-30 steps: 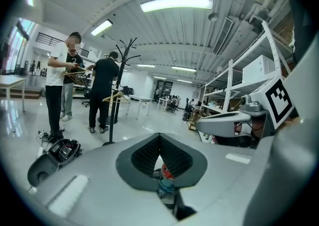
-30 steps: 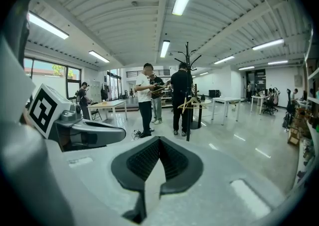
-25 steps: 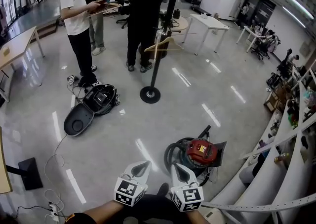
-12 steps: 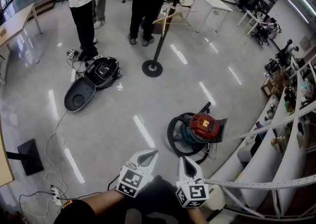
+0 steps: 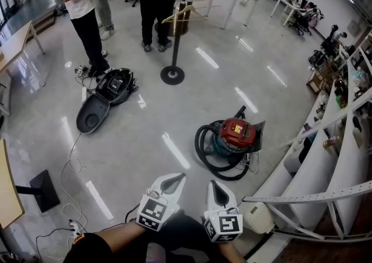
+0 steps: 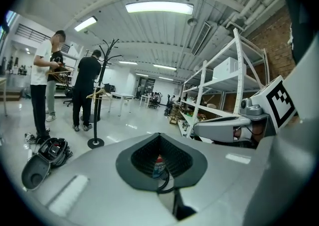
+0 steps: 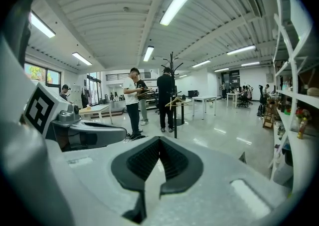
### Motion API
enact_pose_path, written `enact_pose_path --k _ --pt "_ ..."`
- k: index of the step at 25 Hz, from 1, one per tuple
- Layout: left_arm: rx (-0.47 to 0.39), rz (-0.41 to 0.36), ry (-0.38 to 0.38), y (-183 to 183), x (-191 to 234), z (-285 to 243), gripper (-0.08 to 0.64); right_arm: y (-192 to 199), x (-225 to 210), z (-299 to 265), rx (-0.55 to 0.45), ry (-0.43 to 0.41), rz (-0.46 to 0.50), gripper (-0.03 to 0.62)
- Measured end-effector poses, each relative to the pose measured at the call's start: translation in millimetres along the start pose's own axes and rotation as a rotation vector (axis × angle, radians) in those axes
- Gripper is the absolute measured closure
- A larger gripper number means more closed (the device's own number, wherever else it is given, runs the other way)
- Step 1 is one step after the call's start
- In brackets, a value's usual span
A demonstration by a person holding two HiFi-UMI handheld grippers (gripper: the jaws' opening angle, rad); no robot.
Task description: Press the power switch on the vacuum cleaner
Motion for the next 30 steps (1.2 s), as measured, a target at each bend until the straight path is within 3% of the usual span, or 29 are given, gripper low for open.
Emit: enact_pose_path --k 11,20,30 --pt "0.028 -0.071 -0.052 20.2 -74.7 29.5 0.543 27.2 -11.9 70.7 -0.035 -0.033 -0.008 0.600" --pt "0.043 -0.064 -0.149 33.2 -81.1 50.3 0.543 34.2 -15.8 81.7 -0.060 -0.084 0.025 0.600" --pt "0.008 -0.058 -0.140 27.4 -66.2 51.0 0.543 28.2 -5.0 71.5 -0.038 -0.086 0.027 0.601"
Point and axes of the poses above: the fingertips, and each gripper's own axes: z backward along the fingers, x to its left, y out of its underside, the point moved 10 cm from there along z, backward along the fingers, and after that the axes turned 12 degrees about -y, right-handed, at the moved point
